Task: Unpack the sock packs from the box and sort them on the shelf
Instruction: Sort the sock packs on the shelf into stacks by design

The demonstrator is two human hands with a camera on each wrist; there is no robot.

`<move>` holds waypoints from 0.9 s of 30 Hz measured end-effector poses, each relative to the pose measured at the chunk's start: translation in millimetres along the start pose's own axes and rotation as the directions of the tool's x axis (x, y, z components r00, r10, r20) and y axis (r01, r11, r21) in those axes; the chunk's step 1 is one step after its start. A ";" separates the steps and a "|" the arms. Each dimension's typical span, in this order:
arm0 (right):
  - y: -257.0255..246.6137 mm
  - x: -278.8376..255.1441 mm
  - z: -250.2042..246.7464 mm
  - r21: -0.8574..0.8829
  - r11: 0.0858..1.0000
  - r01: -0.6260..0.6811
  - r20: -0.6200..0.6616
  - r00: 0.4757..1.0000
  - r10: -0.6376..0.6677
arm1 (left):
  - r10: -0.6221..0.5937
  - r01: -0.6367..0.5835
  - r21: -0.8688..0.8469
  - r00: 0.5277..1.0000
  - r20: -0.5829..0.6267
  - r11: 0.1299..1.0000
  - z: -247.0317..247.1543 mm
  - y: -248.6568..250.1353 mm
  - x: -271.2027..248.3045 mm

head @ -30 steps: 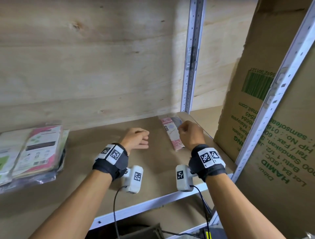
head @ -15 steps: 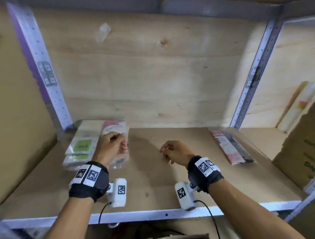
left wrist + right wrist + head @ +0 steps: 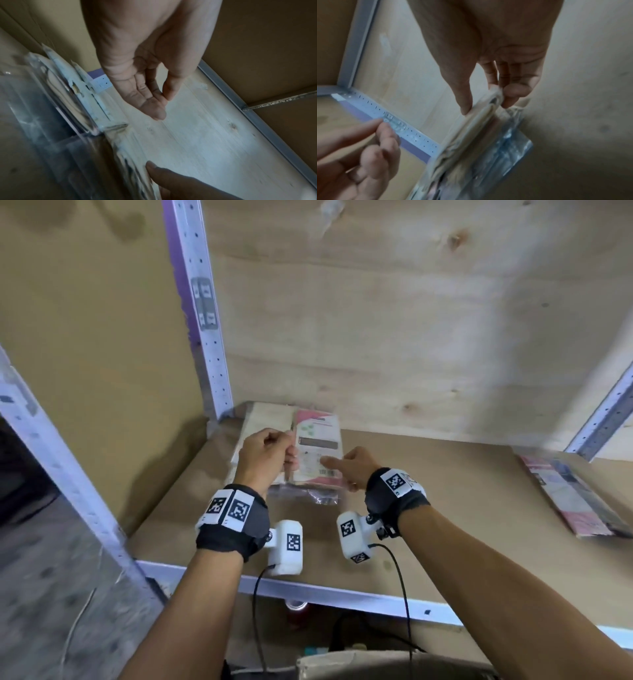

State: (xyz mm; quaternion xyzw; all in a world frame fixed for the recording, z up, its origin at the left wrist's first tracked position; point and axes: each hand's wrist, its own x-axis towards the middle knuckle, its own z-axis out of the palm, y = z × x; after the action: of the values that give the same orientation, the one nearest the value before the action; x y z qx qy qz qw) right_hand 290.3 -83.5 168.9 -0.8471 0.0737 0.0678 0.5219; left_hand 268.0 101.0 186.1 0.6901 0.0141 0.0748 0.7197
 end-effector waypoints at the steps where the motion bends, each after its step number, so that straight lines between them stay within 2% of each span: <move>1: 2.4 -4.0 -5.2 -0.010 1.000 -0.002 -0.007 1.000 0.002 | 0.003 -0.003 0.015 1.000 -0.002 1.000 2.3 -0.9 -1.0; 4: 10.6 -21.8 -26.9 -0.001 1.000 0.015 -0.025 1.000 -0.015 | -0.005 0.005 0.031 1.000 0.007 0.999 15.1 -4.0 -3.1; 6: 16.4 -40.0 -44.5 0.101 0.994 0.050 -0.022 0.999 -0.048 | -0.075 0.075 0.008 0.997 0.034 0.997 26.9 -7.7 -6.2; 8: 20.4 -61.1 -65.0 0.230 0.967 0.110 -0.017 0.994 -0.109 | -0.180 0.187 -0.053 0.977 0.117 0.981 39.0 -12.1 -9.9; 9: 22.1 -71.4 -75.6 0.242 0.958 0.152 -0.033 0.988 -0.148 | -0.211 0.230 -0.086 0.959 0.187 0.969 45.0 -12.9 -13.2; 11: 25.7 -89.6 -94.2 0.145 0.958 0.249 -0.093 0.967 -0.238 | -0.238 0.305 -0.161 0.911 0.336 0.939 56.9 -11.5 -21.5; 13: 29.0 -104.7 -107.8 -0.037 0.931 0.364 -0.116 0.923 -0.366 | -0.252 0.397 -0.283 0.865 0.434 0.873 67.1 -7.7 -29.9; 15: 34.8 -116.5 -116.9 -0.224 0.858 0.463 -0.077 0.869 -0.489 | -0.254 0.461 -0.380 0.838 0.482 0.802 75.9 -5.8 -34.5; 17: 43.9 -126.3 -122.4 -0.372 0.792 0.483 -0.011 0.851 -0.524 | -0.255 0.474 -0.401 0.835 0.488 0.784 85.0 -6.3 -39.9; 19: 55.4 -130.7 -127.9 -0.442 0.772 0.456 0.066 0.875 -0.479 | -0.260 0.435 -0.362 0.859 0.441 0.825 94.5 -11.7 -46.1; 21: 66.8 -132.6 -135.2 -0.414 0.821 0.392 0.090 0.916 -0.392 | -0.277 0.408 -0.295 0.875 0.398 0.864 102.6 -18.3 -51.2; 22: 72.2 -132.2 -139.8 -0.385 0.849 0.361 0.055 0.928 -0.370 | -0.281 0.405 -0.275 0.874 0.397 0.872 106.4 -21.2 -54.0; 24: 83.0 -128.1 -150.3 -0.350 0.894 0.279 -0.102 0.937 -0.333 | -0.271 0.406 -0.265 0.862 0.428 0.875 114.1 -23.9 -59.9; 26: 93.4 -123.9 -161.6 -0.246 0.959 0.142 -0.236 0.951 -0.201 | -0.247 0.406 -0.280 0.851 0.464 0.870 122.1 -24.0 -67.8; 27: 97.5 -122.5 -166.3 -0.160 0.985 0.066 -0.260 0.960 -0.106 | -0.237 0.404 -0.284 0.846 0.477 0.870 125.8 -24.7 -71.7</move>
State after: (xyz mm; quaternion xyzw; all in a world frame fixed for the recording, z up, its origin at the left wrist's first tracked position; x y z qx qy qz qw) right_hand 157.5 -268.9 181.3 -0.8877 0.1012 -0.0645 0.4446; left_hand 214.8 -33.7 161.5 0.5269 -0.0413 -0.2004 0.8249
